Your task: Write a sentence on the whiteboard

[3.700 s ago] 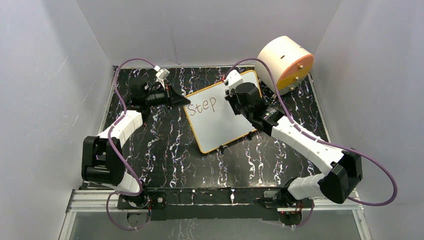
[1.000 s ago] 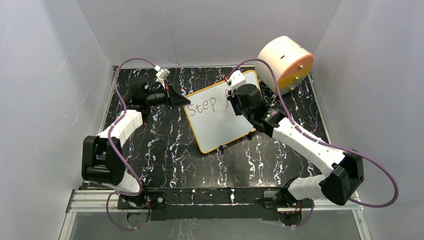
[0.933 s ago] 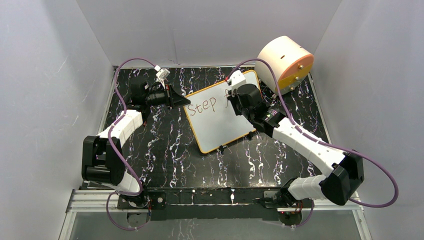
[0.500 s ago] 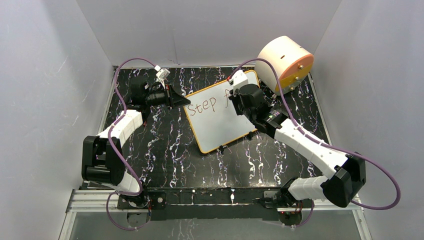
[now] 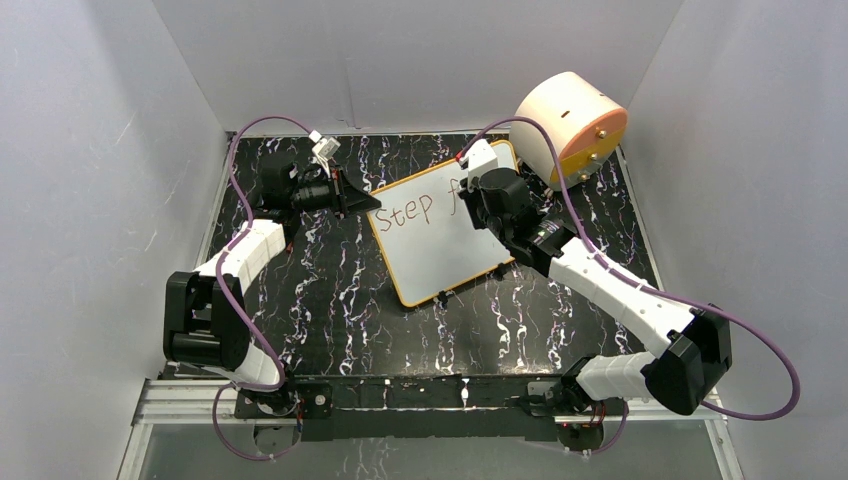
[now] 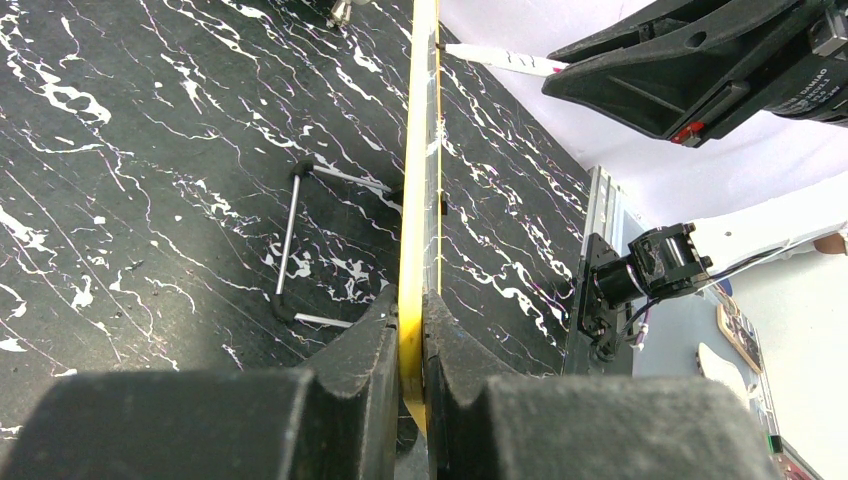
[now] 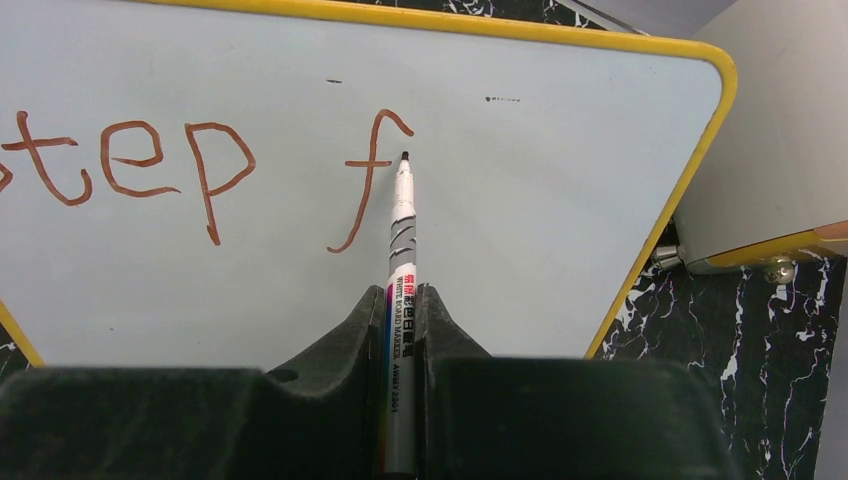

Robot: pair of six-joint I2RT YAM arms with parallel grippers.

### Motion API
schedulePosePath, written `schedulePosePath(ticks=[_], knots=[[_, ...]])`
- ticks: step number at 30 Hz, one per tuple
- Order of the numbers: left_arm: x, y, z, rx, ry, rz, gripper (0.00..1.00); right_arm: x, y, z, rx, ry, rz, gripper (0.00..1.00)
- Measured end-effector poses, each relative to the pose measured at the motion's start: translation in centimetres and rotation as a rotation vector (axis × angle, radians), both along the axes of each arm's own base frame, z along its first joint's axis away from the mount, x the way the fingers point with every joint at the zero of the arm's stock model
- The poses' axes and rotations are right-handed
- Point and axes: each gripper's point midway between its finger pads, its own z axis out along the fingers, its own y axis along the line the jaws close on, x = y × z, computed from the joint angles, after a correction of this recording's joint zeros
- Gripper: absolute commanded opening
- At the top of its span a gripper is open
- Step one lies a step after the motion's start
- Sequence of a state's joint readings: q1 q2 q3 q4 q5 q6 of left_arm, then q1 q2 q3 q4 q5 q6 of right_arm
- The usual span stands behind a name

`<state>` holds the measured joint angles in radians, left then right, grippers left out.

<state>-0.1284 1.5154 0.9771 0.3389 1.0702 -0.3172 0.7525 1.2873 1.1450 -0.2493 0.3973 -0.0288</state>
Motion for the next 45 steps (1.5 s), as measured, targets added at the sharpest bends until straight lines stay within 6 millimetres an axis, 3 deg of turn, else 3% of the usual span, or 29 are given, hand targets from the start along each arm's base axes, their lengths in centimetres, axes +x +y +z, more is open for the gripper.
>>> schedulePosePath(ticks=[20, 45], knots=[[0.0, 0.0, -0.1, 0.002, 0.000, 0.002, 0.00, -0.2, 0.3, -1.0, -0.003, 0.026, 0.025, 0.00], [0.1, 0.0, -0.1, 0.003, 0.001, 0.004, 0.00, -0.6, -1.4, -2.4, -0.052, 0.047, -0.026, 0.00]])
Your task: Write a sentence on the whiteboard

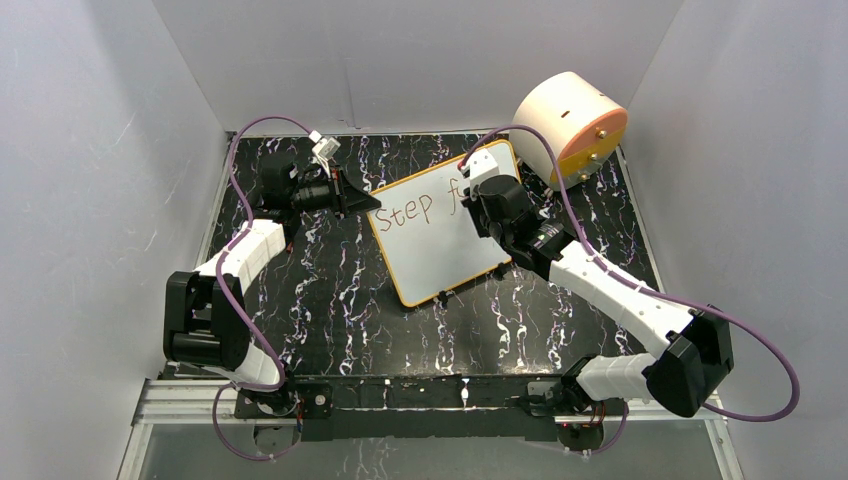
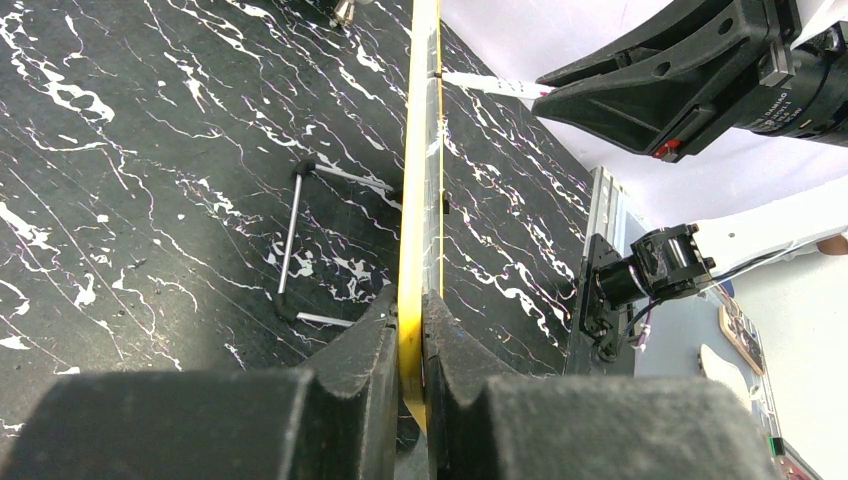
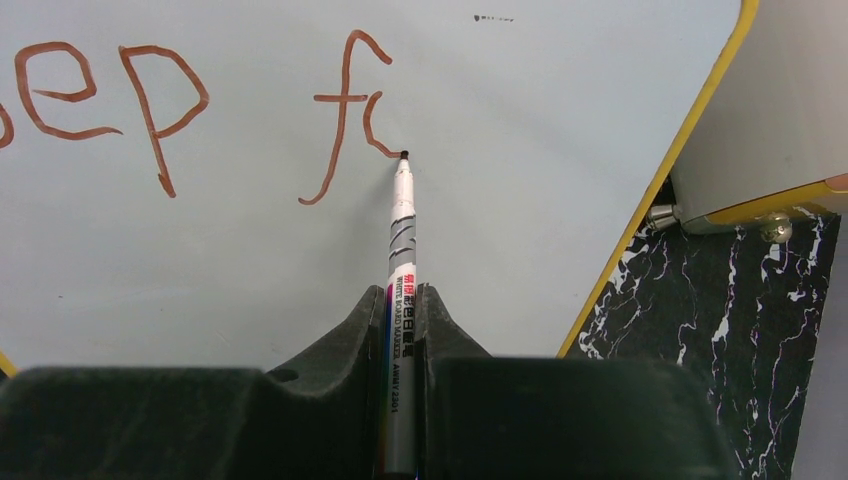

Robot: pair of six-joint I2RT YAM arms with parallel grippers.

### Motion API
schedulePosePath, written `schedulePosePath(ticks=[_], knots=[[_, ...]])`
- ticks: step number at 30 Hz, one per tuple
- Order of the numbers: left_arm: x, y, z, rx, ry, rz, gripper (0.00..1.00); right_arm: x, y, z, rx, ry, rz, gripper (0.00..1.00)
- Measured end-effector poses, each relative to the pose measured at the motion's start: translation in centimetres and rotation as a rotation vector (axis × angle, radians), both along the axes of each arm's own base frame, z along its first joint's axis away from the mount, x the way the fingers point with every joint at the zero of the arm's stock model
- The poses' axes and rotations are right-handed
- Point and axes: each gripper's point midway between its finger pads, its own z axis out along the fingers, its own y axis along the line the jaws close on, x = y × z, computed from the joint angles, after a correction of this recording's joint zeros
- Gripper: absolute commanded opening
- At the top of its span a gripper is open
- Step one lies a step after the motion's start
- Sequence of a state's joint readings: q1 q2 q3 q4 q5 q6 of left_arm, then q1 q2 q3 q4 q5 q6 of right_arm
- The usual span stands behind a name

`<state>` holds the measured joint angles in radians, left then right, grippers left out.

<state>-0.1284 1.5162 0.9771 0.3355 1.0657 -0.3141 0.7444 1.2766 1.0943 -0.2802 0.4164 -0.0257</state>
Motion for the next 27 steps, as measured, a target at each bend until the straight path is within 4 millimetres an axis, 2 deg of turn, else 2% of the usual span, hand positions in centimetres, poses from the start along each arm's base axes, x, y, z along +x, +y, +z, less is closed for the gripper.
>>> schedulePosePath(ticks=[18, 27], knots=[[-0.1, 0.0, 0.0, -0.001, 0.004, -0.004, 0.00, 1.4, -0.3, 1.2, 0.037, -0.064, -0.039, 0.00], [-0.1, 0.0, 0.0, -0.001, 0.004, -0.004, 0.00, 1.4, 0.4, 1.6, 0.062, -0.074, -0.008, 0.00]])
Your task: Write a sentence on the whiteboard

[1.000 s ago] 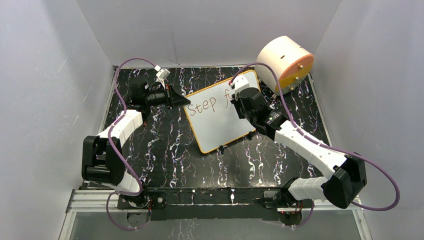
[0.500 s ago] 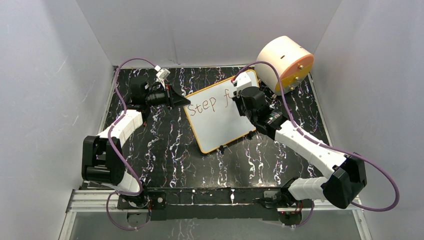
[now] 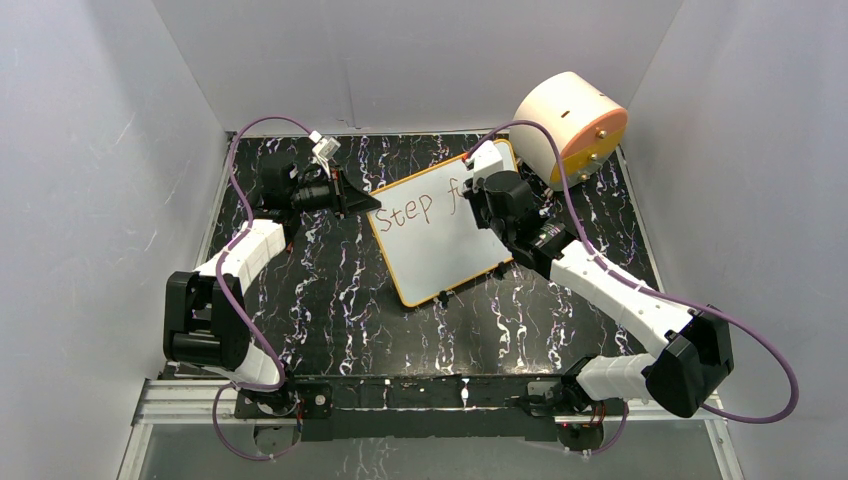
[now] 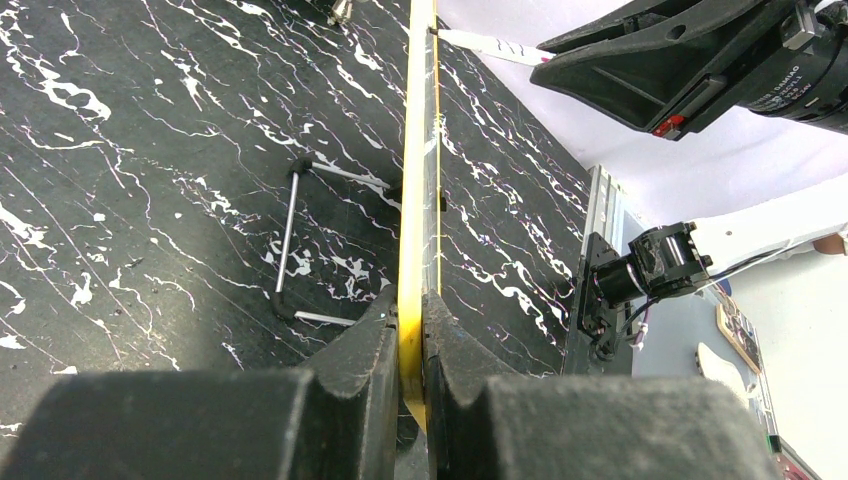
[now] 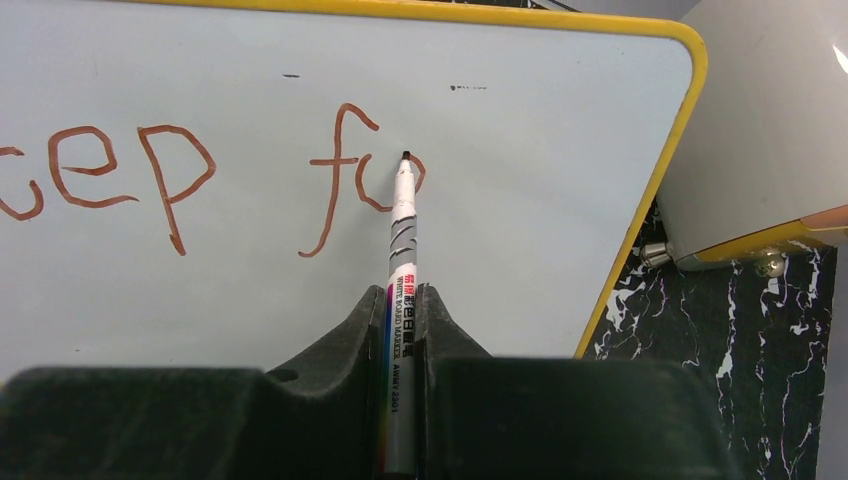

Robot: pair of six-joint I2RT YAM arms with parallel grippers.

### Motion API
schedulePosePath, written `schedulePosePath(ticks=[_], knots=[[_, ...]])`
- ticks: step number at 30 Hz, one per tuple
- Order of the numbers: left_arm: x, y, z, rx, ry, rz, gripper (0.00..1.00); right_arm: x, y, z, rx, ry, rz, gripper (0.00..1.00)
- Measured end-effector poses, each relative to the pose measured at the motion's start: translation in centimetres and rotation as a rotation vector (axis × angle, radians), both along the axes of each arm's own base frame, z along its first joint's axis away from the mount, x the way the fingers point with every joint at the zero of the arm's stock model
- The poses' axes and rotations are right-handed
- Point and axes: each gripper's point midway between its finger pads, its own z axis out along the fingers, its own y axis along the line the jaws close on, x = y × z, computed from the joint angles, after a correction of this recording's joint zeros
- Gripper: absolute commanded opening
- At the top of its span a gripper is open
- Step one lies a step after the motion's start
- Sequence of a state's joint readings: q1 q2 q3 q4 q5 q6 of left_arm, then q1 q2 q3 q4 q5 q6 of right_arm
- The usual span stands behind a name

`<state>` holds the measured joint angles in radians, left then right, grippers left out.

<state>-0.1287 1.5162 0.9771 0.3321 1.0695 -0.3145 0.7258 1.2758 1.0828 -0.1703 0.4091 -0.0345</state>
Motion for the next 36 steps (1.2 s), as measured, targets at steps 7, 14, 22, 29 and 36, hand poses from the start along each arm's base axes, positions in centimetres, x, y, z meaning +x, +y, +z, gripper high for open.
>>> schedulePosePath(ticks=[7, 14, 22, 29, 36], knots=[[0.0, 0.0, 0.0, 0.000, 0.000, 0.000, 0.00, -0.1, 0.5, 0.1, 0.008, 0.001, 0.028, 0.00], [0.0, 0.0, 0.0, 0.001, 0.001, 0.002, 0.00, -0.2, 0.6, 0.0, 0.005, 0.004, 0.047, 0.00], [0.0, 0.0, -0.1, 0.002, 0.003, 0.004, 0.00, -0.4, 1.0, -0.1, 0.008, 0.013, 0.076, 0.00], [0.1, 0.0, -0.1, 0.003, 0.004, 0.005, 0.00, -0.7, 1.2, -0.3, 0.007, 0.025, 0.093, 0.00], [0.0, 0.0, 0.1, 0.010, 0.004, -0.001, 0.00, -1.2, 0.8, -0.2, 0.000, 0.034, 0.094, 0.00]])
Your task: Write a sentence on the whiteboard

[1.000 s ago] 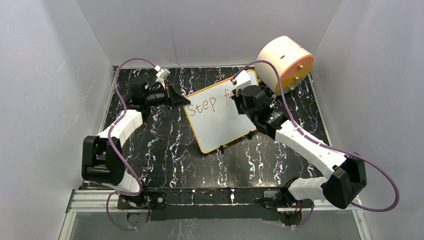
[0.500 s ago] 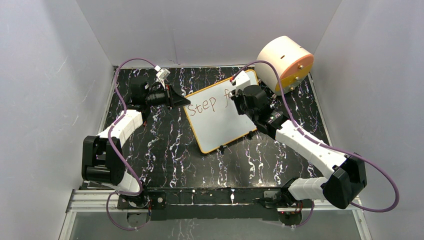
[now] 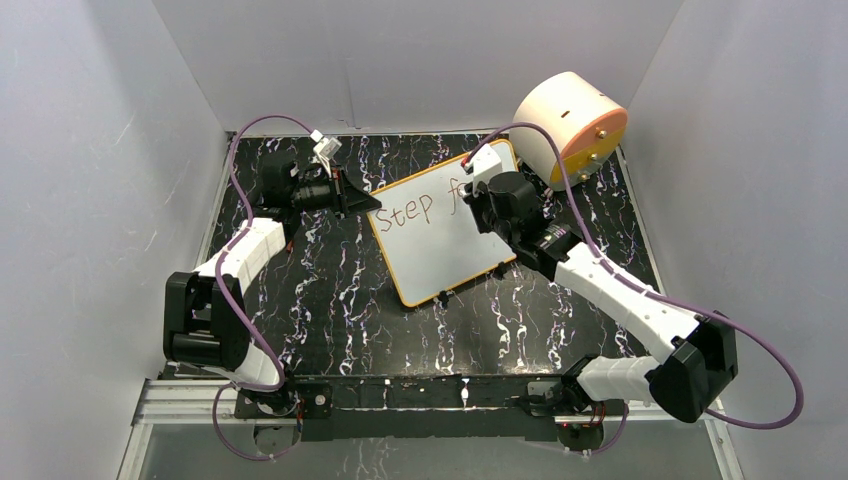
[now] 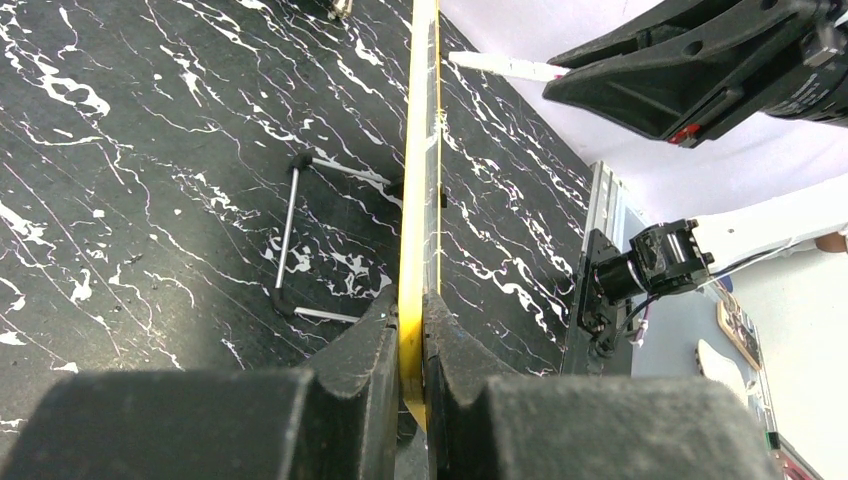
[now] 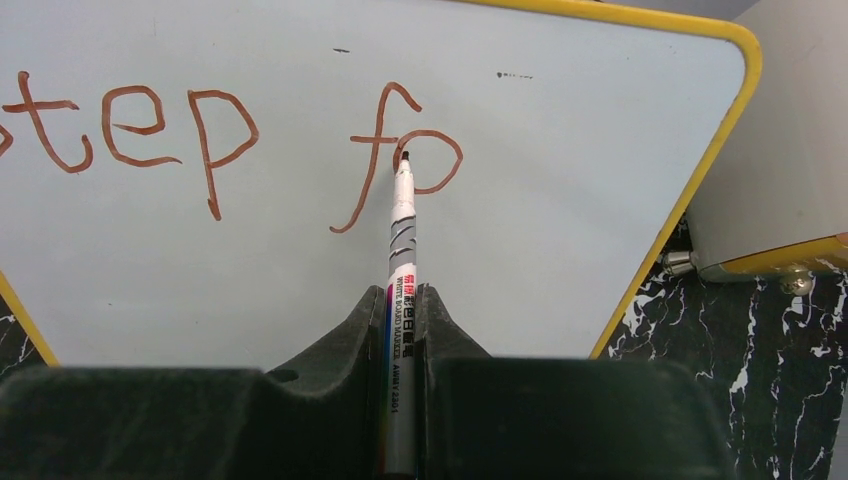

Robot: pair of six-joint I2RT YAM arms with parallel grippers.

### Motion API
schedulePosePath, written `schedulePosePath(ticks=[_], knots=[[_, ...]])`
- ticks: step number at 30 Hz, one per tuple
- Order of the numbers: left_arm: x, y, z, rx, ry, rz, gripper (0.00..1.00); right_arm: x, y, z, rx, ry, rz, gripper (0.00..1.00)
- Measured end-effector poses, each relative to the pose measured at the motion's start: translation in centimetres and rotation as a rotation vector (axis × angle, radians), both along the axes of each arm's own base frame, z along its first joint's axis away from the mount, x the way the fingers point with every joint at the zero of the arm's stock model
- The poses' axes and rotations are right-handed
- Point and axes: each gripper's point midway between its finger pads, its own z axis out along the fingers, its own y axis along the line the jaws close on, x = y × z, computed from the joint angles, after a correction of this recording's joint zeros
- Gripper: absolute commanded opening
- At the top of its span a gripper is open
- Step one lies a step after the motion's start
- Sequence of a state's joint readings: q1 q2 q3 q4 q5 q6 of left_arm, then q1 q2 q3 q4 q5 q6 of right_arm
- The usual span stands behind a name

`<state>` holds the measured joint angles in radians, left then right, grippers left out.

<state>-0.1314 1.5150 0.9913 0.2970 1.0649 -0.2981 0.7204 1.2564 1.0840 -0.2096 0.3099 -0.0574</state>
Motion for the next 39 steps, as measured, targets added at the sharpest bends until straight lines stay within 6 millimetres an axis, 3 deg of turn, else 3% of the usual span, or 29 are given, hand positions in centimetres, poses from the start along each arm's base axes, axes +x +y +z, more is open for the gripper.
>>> schedulePosePath(ticks=[7, 13, 39], knots=[[0.0, 0.0, 0.0, 0.010, -0.002, -0.003, 0.00, 0.1, -1.7, 1.8, 0.003, -0.054, -0.057, 0.00], [0.0, 0.0, 0.0, 0.012, -0.002, -0.003, 0.00, 0.6, -2.6, 2.1, -0.005, -0.067, -0.084, 0.00], [0.0, 0.0, -0.1, 0.013, 0.003, -0.005, 0.00, 1.3, -1.7, 1.4, -0.003, -0.059, -0.057, 0.00]])
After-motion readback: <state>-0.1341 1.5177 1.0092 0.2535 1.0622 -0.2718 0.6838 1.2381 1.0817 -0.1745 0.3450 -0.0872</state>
